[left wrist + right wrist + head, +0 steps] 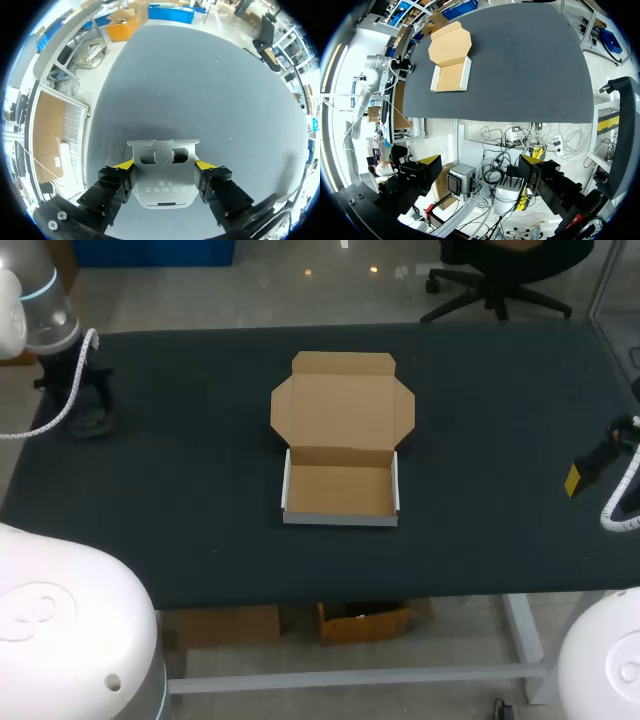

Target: Assemble the packaging by folding the flat box into shape, placing the metal phone stand inside, and closing the box properly

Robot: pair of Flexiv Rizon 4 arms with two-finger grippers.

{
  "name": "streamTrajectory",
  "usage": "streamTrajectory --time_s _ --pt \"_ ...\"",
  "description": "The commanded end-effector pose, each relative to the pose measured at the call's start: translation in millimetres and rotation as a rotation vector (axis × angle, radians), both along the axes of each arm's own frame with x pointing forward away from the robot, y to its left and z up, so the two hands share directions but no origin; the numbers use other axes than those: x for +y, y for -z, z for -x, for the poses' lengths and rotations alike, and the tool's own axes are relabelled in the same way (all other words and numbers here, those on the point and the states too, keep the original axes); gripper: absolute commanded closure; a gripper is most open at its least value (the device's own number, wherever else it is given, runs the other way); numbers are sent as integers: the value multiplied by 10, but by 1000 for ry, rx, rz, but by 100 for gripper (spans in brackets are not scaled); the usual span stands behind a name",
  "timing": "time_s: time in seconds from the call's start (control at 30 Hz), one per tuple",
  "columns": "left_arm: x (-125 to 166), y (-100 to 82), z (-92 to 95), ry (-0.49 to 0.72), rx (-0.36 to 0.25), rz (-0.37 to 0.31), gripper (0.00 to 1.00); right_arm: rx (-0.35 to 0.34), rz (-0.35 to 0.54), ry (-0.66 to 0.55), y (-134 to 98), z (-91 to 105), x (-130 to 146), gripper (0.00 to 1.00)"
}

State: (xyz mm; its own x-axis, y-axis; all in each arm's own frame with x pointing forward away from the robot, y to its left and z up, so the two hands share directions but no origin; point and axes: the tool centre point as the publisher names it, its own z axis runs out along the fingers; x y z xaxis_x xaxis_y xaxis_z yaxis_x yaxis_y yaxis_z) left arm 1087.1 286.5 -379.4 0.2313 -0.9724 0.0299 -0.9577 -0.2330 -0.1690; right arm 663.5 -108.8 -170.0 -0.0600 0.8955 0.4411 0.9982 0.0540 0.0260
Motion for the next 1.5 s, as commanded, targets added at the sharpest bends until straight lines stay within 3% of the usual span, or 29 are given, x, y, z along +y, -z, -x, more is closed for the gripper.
streamTrajectory --time_s 0.03,0.43,0.77,0.93,1.0,1.1,1.5 --pt "-115 -96 103 15 -13 -25 100 3 0 -2 -16 1 -6 0" --pt "-389 -335 191 104 -20 -58 100 3 0 -2 -16 1 -6 0" --pt "-598 -491 288 192 15 -41 100 -227 -2 -141 -57 -89 -176 0" --pt "-698 -582 370 240 17 -50 100 -296 -34 -236 -90 -102 -229 0" --pt "-730 -627 412 253 12 -57 100 -300 -71 -298 -99 -102 -235 0" --pt "-759 -683 488 282 12 -81 100 -300 -71 -298 -99 -102 -235 0" --pt "-759 -683 488 282 12 -81 100 -300 -71 -298 -99 -102 -235 0"
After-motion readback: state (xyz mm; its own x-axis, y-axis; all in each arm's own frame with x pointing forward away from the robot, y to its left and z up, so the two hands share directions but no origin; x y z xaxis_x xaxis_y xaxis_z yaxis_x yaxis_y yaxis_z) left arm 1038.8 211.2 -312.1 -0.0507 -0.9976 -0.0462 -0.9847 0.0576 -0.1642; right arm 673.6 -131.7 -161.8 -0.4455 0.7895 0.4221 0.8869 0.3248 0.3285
